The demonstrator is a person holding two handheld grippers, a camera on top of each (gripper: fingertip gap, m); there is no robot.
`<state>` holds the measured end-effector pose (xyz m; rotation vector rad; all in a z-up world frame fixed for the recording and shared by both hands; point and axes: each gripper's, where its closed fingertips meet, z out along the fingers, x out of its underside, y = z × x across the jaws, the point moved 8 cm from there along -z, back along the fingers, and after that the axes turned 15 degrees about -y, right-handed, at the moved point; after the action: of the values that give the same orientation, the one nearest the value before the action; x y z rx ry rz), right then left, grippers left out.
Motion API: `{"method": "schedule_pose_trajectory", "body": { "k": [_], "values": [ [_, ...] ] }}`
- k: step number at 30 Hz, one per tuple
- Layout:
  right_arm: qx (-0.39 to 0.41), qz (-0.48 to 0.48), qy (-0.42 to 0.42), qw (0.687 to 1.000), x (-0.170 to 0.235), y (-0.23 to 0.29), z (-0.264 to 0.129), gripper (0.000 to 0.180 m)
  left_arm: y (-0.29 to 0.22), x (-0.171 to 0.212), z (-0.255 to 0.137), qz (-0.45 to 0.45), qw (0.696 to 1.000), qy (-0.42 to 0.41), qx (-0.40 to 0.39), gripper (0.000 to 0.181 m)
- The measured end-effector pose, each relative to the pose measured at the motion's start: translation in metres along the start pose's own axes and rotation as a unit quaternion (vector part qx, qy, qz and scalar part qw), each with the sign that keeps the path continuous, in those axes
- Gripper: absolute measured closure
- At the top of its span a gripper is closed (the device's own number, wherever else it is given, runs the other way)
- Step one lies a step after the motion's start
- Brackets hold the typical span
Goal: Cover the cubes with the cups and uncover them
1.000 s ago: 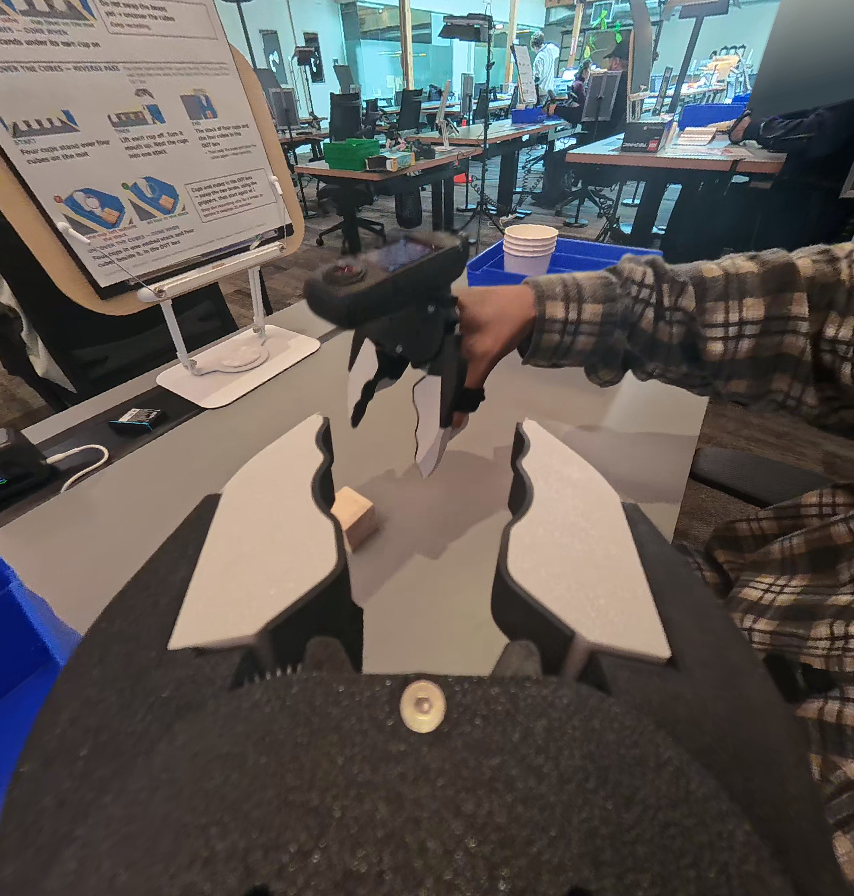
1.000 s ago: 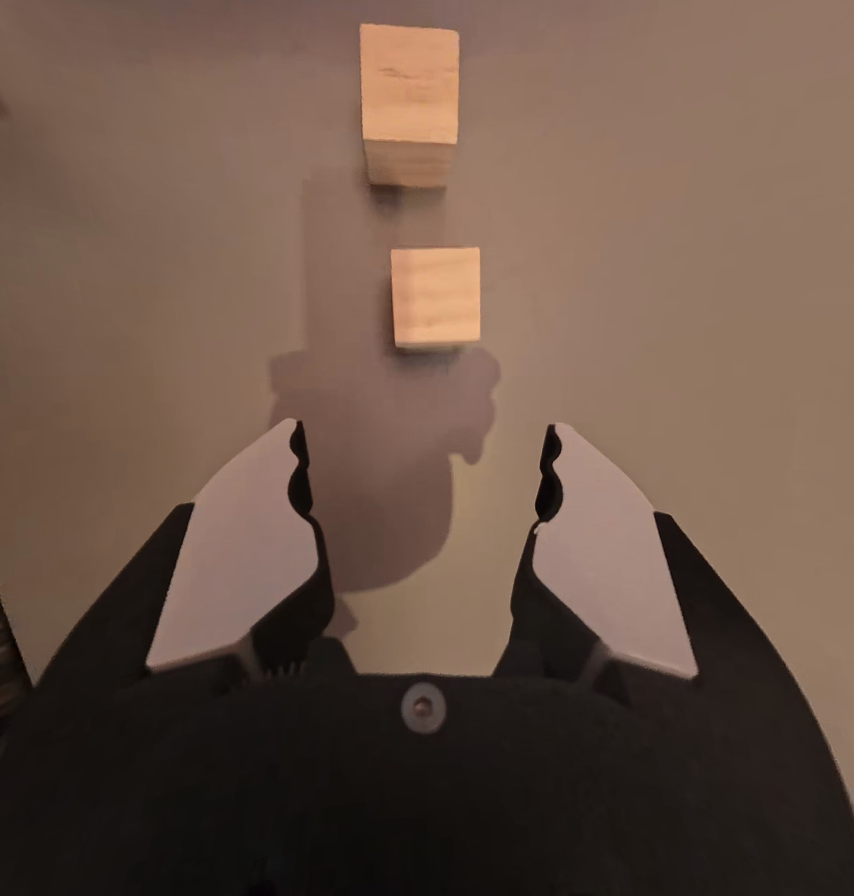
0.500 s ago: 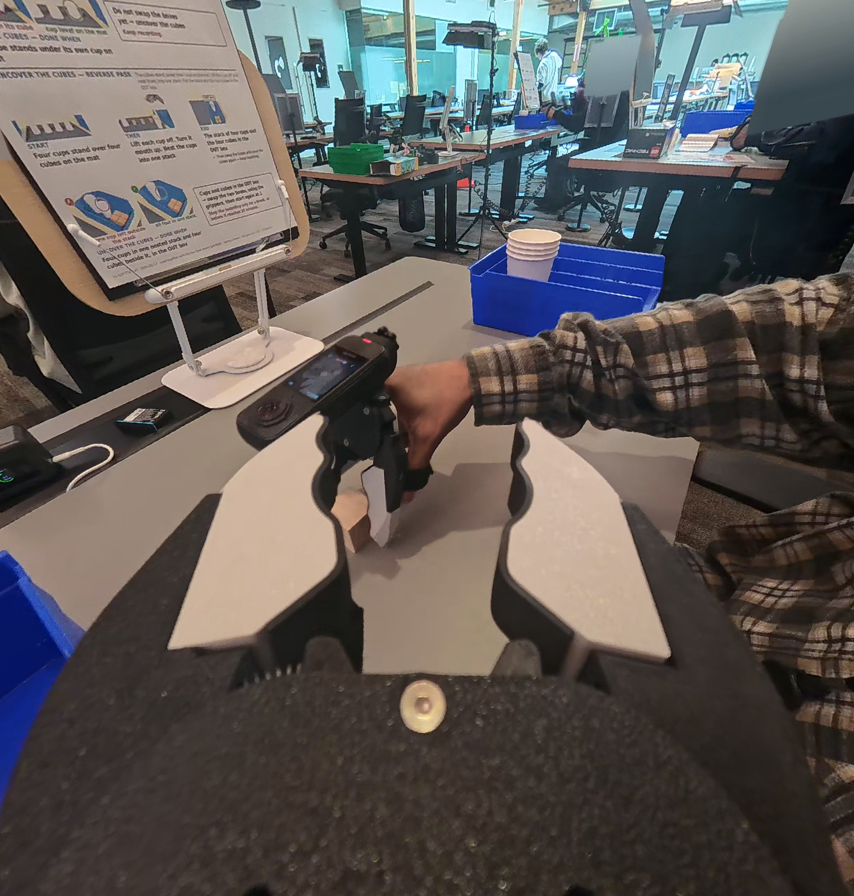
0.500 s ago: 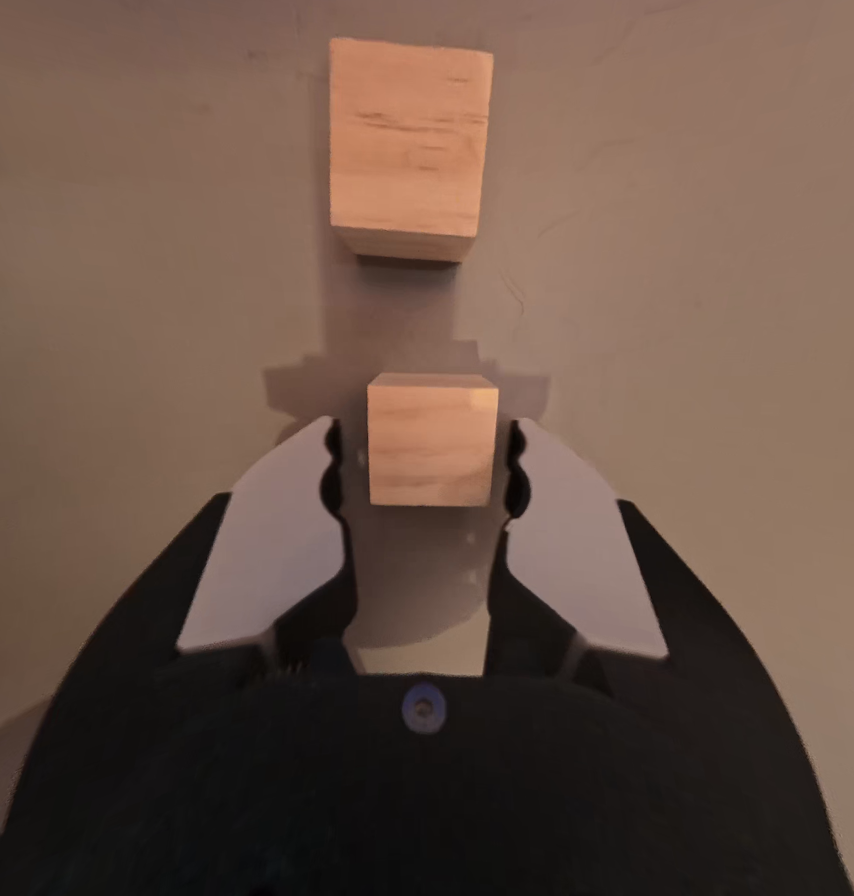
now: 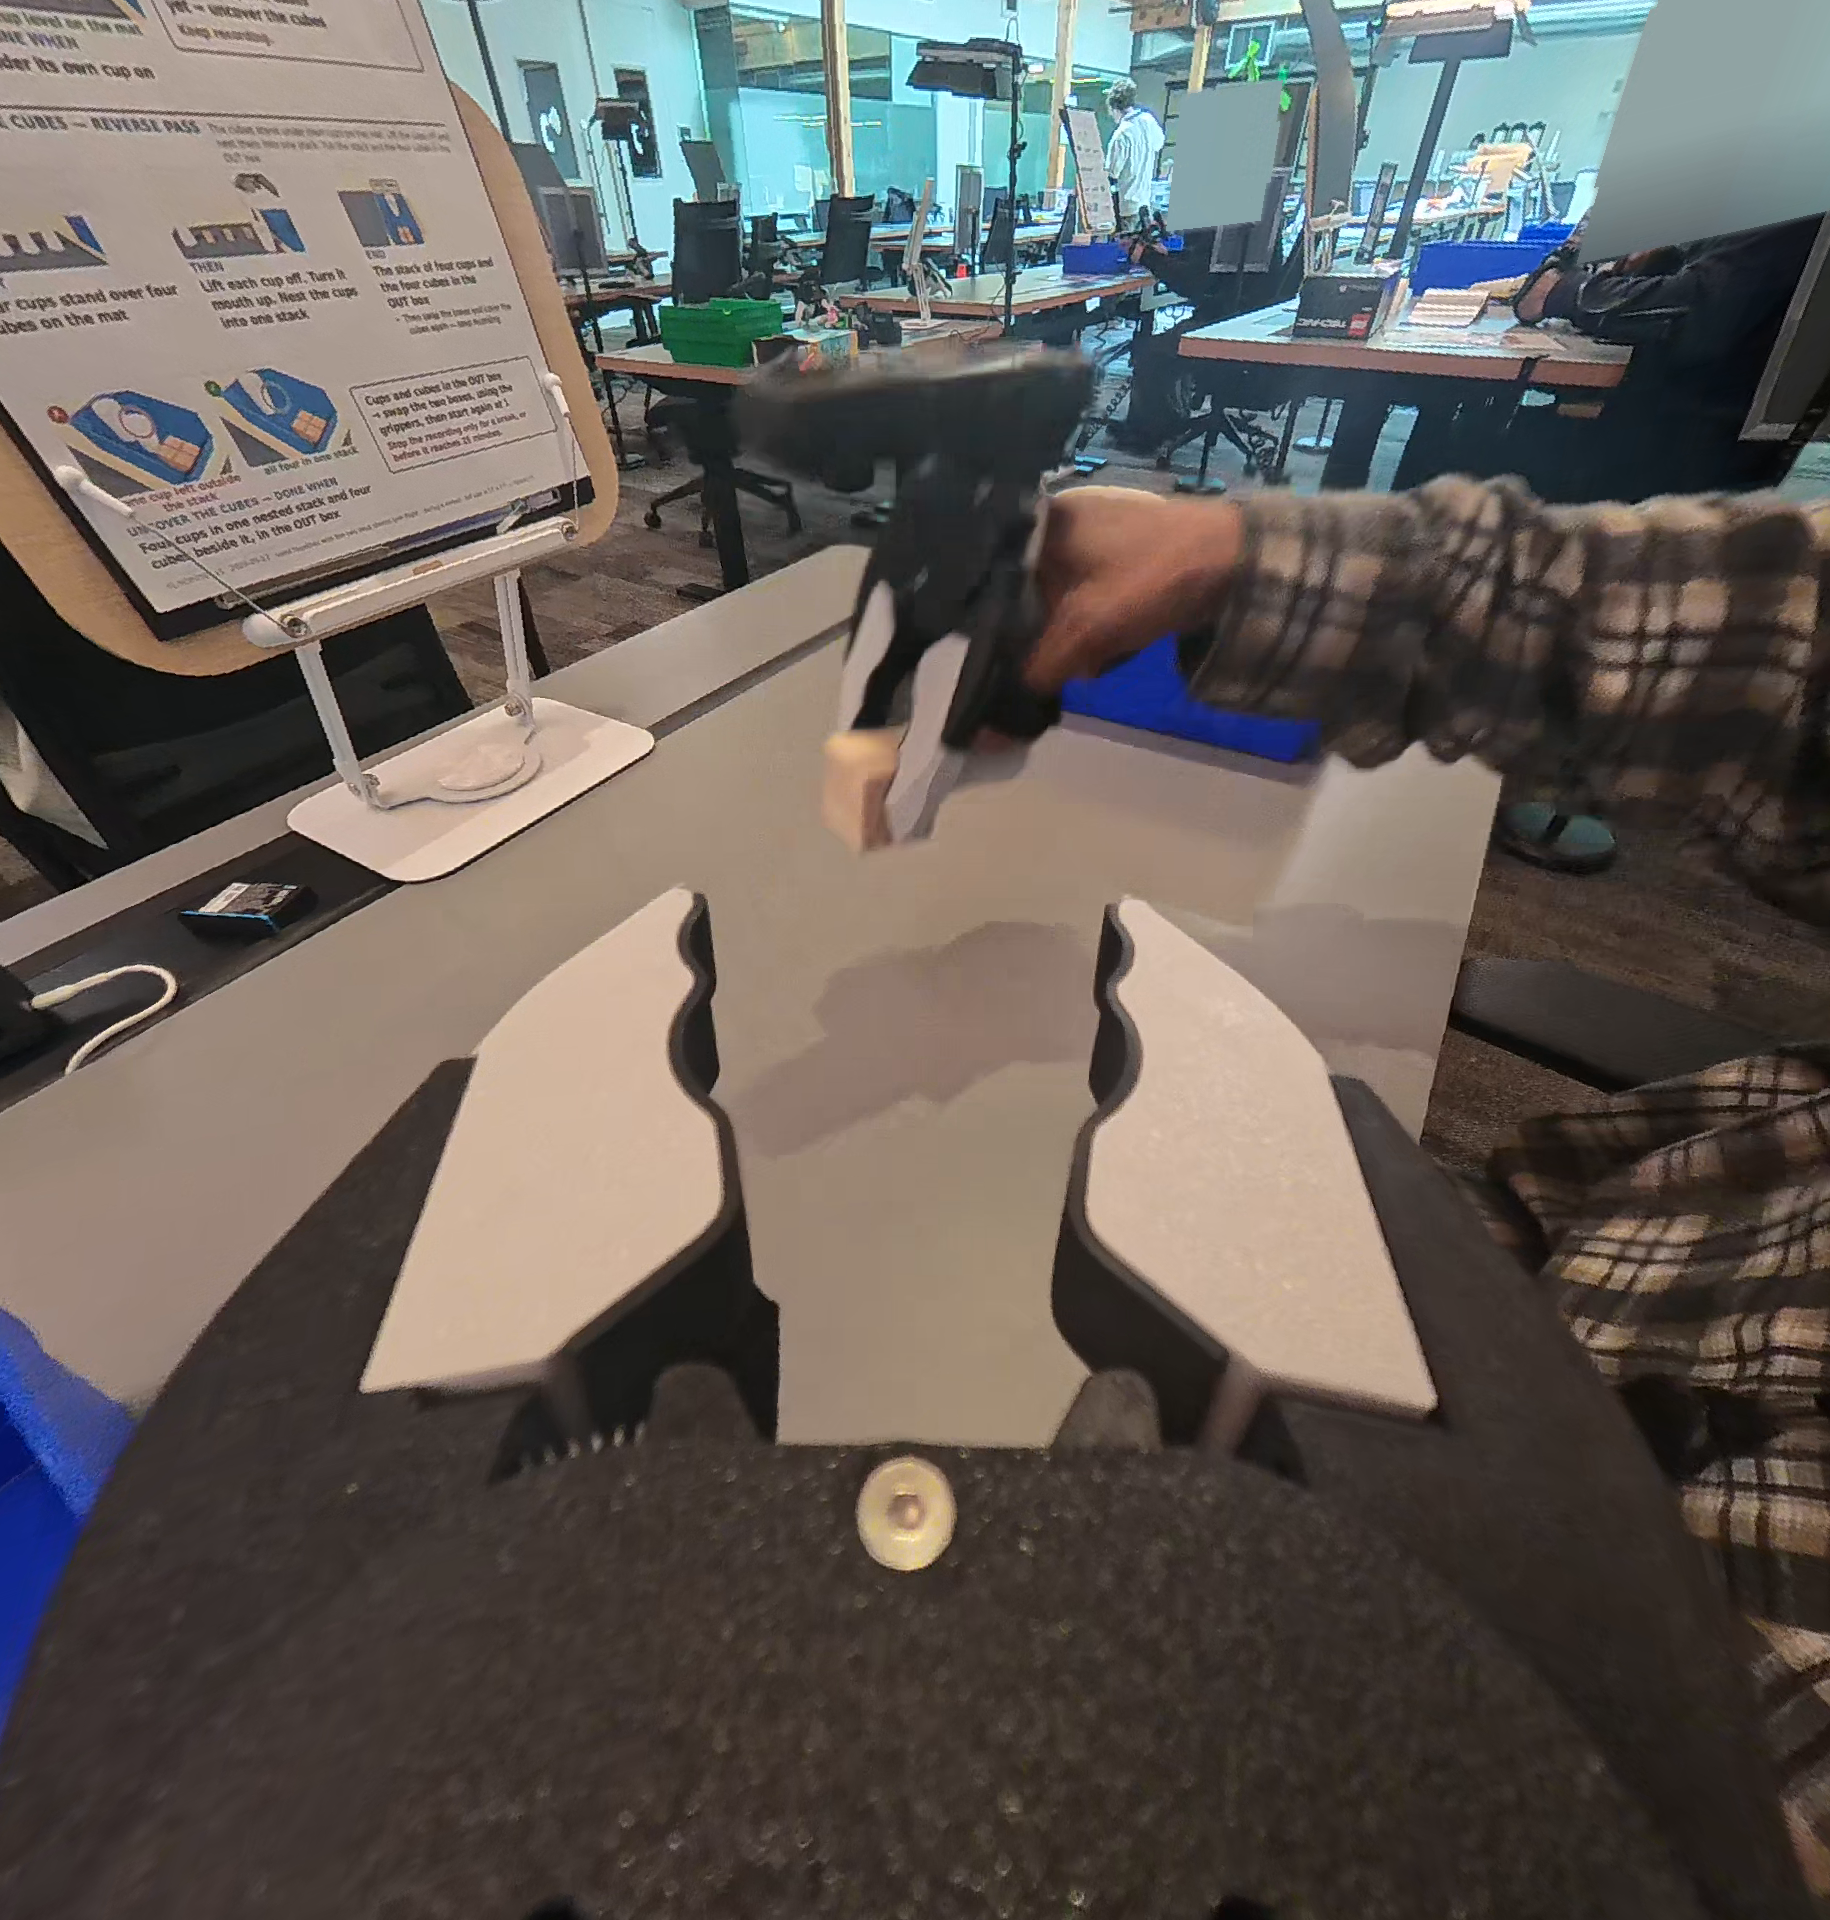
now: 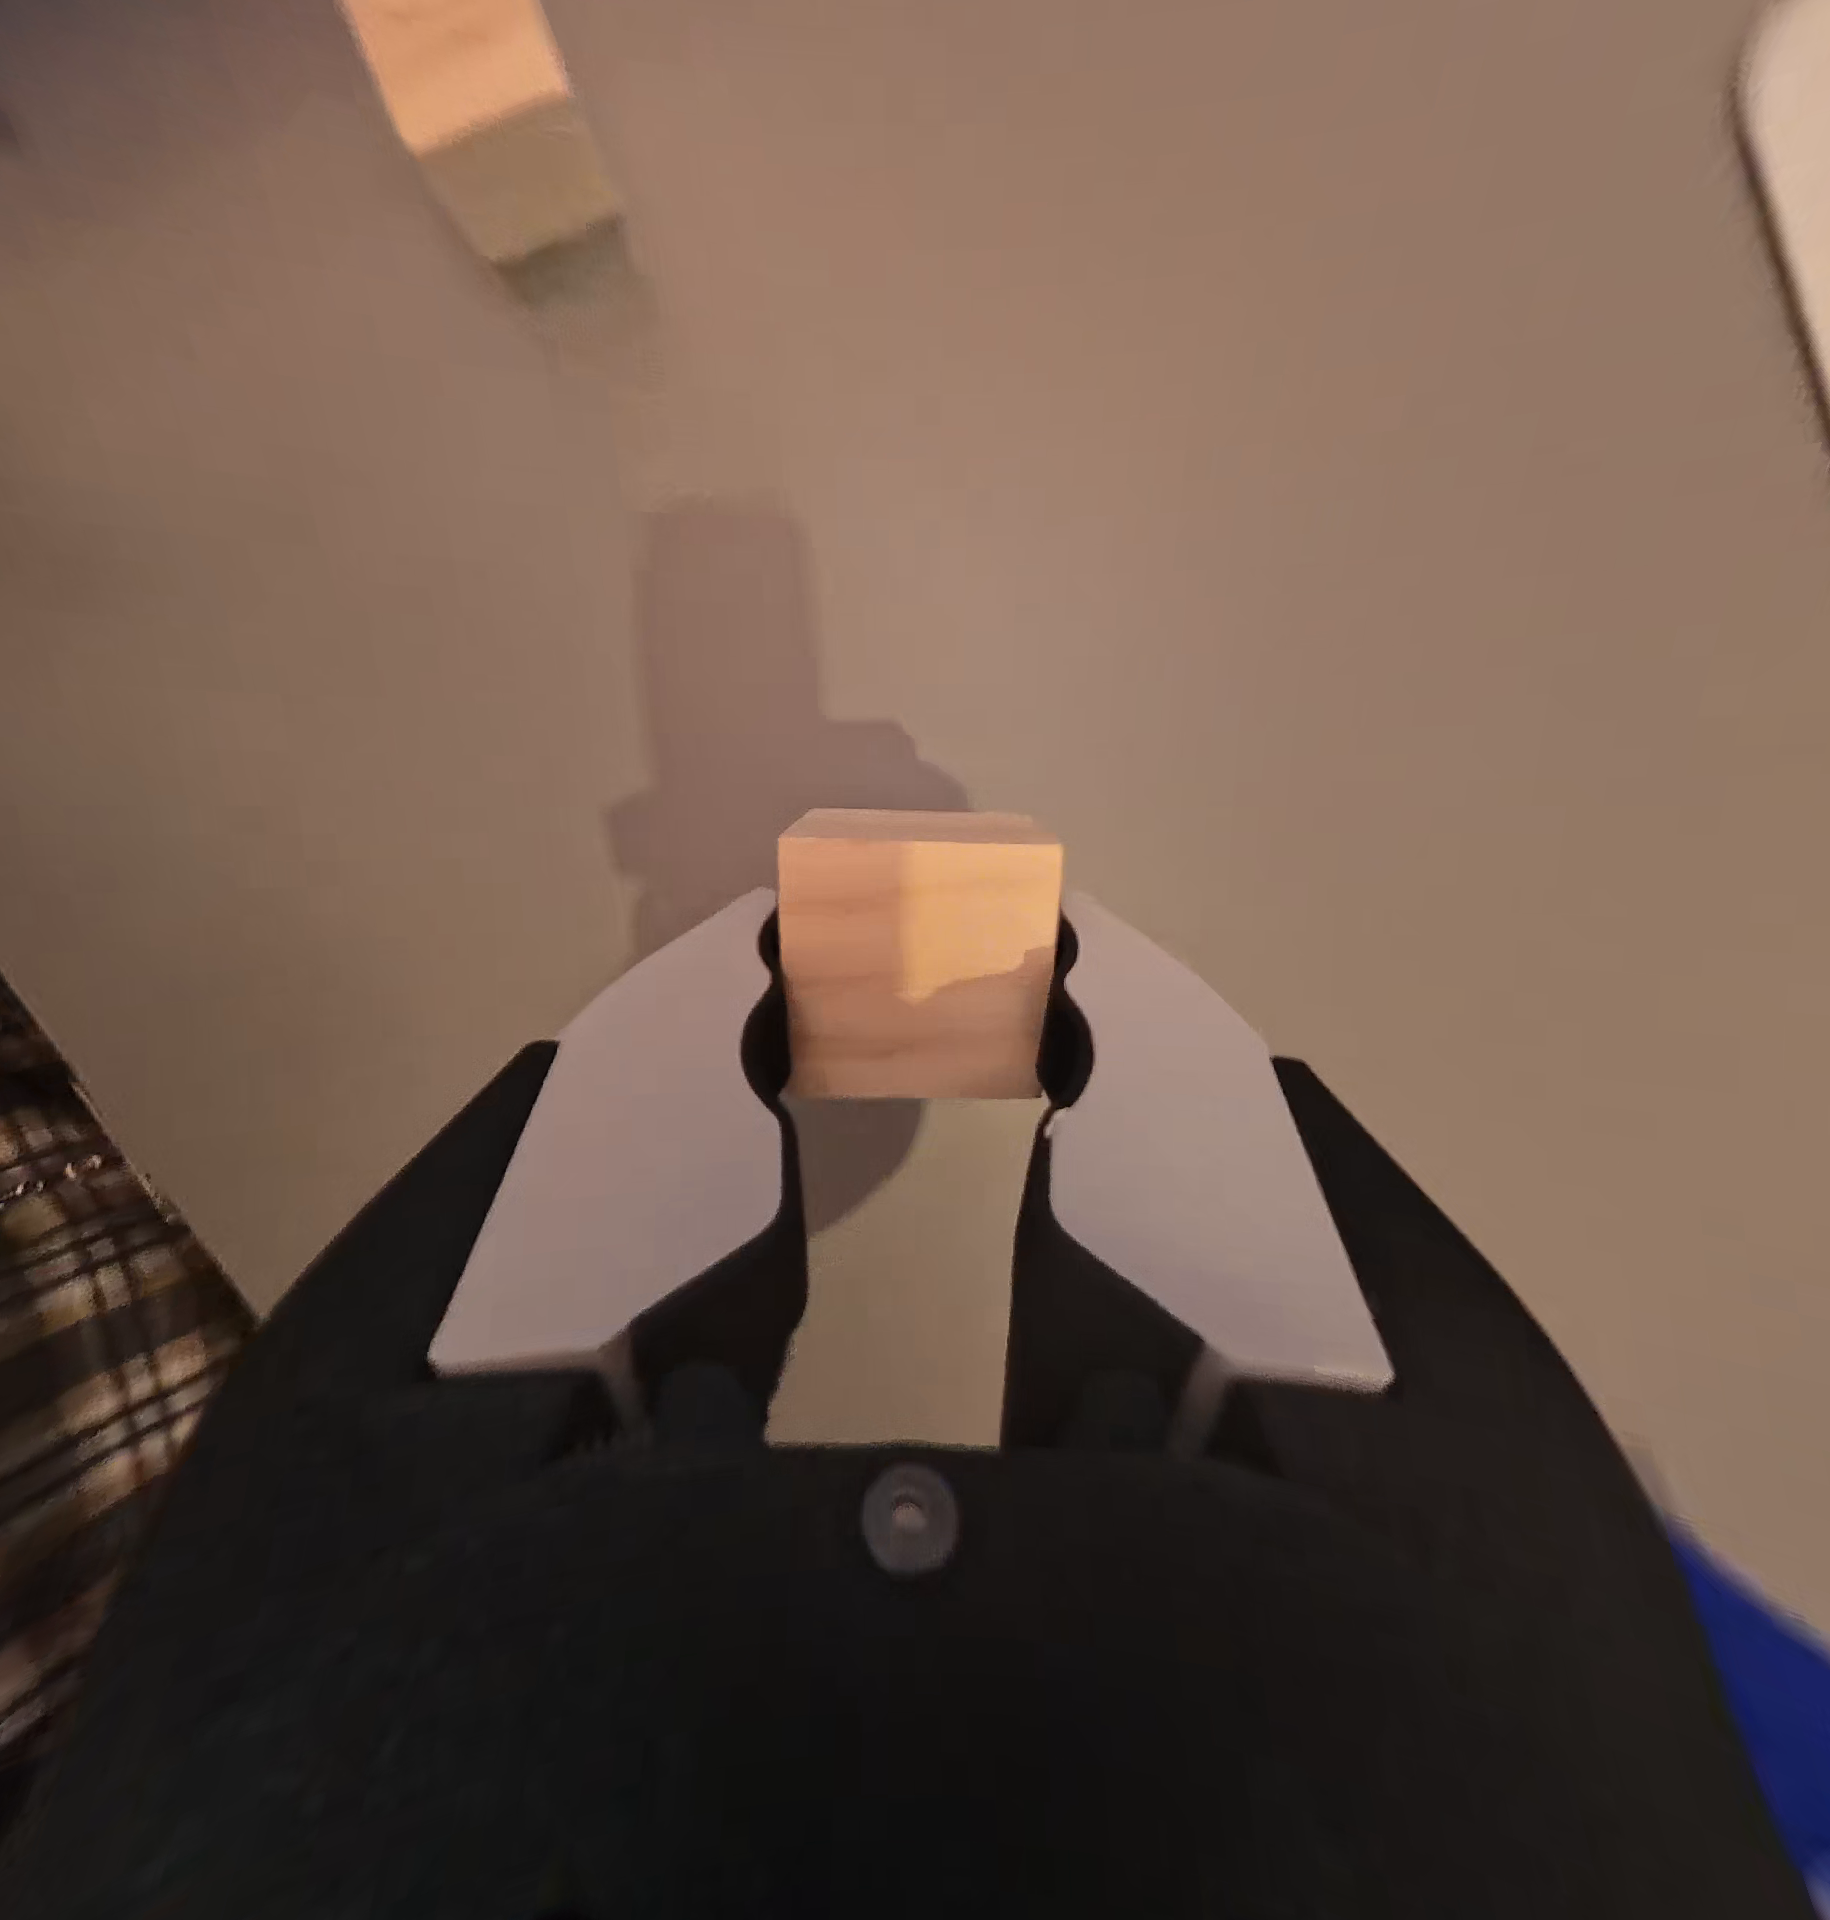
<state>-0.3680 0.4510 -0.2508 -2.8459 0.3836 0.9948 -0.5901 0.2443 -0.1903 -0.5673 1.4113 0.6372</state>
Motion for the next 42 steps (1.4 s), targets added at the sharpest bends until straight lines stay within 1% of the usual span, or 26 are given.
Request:
{"method": "schedule_pose_trajectory", "body": {
  "k": [4, 8, 11, 13, 17, 20, 23, 28, 35, 38, 39, 42],
  "values": [
    [0.101, 0.102, 0.012, 0.990, 0.057, -0.042, -0.094, 0.135, -0.003, 0.003, 0.006, -0.004, 1.000, 0.008, 0.007, 0.111],
    [0.187, 0.207, 0.027, 0.960, 0.126, -0.072, -0.178, 0.135, -0.006, 0.006, 0.011, -0.002, 1.000, 0.017, 0.011, 0.111],
    [0.240, 0.279, 0.032, 0.929, 0.178, -0.084, -0.225, 0.135, -0.008, 0.008, 0.014, -0.003, 1.000, 0.020, 0.012, 0.111],
    [0.251, 0.326, 0.040, 0.910, 0.213, -0.086, -0.240, 0.135, -0.008, 0.010, 0.017, -0.003, 1.000, 0.025, 0.013, 0.111],
    [0.256, 0.384, 0.066, 0.884, 0.268, -0.088, -0.238, 0.135, -0.010, 0.013, 0.023, -0.003, 0.999, 0.033, 0.017, 0.111],
    [0.254, 0.406, 0.078, 0.875, 0.293, -0.092, -0.223, 0.135, -0.012, 0.015, 0.026, -0.003, 0.999, 0.039, 0.020, 0.111],
    [0.235, 0.427, 0.089, 0.869, 0.310, -0.094, -0.207, 0.135, -0.012, 0.015, 0.025, -0.002, 0.999, 0.040, 0.018, 0.111],
    [0.225, 0.448, 0.114, 0.858, 0.329, -0.094, -0.188, 0.135, -0.011, 0.016, 0.025, -0.006, 0.999, 0.038, 0.018, 0.111],
    [0.216, 0.474, 0.118, 0.846, 0.347, -0.096, -0.168, 0.134, -0.009, 0.018, 0.026, -0.007, 0.999, 0.044, 0.019, 0.111],
    [0.232, 0.463, 0.123, 0.847, 0.349, -0.100, -0.165, 0.134, -0.007, 0.020, 0.026, -0.009, 0.999, 0.047, 0.016, 0.111],
    [0.232, 0.463, 0.121, 0.847, 0.348, -0.100, -0.164, 0.132, -0.006, 0.021, 0.026, -0.009, 0.999, 0.050, 0.015, 0.111],
    [0.232, 0.461, 0.125, 0.847, 0.346, -0.098, -0.169, 0.109, -0.002, 0.021, 0.027, -0.003, 0.998, 0.057, 0.011, 0.110]
  ]
}}
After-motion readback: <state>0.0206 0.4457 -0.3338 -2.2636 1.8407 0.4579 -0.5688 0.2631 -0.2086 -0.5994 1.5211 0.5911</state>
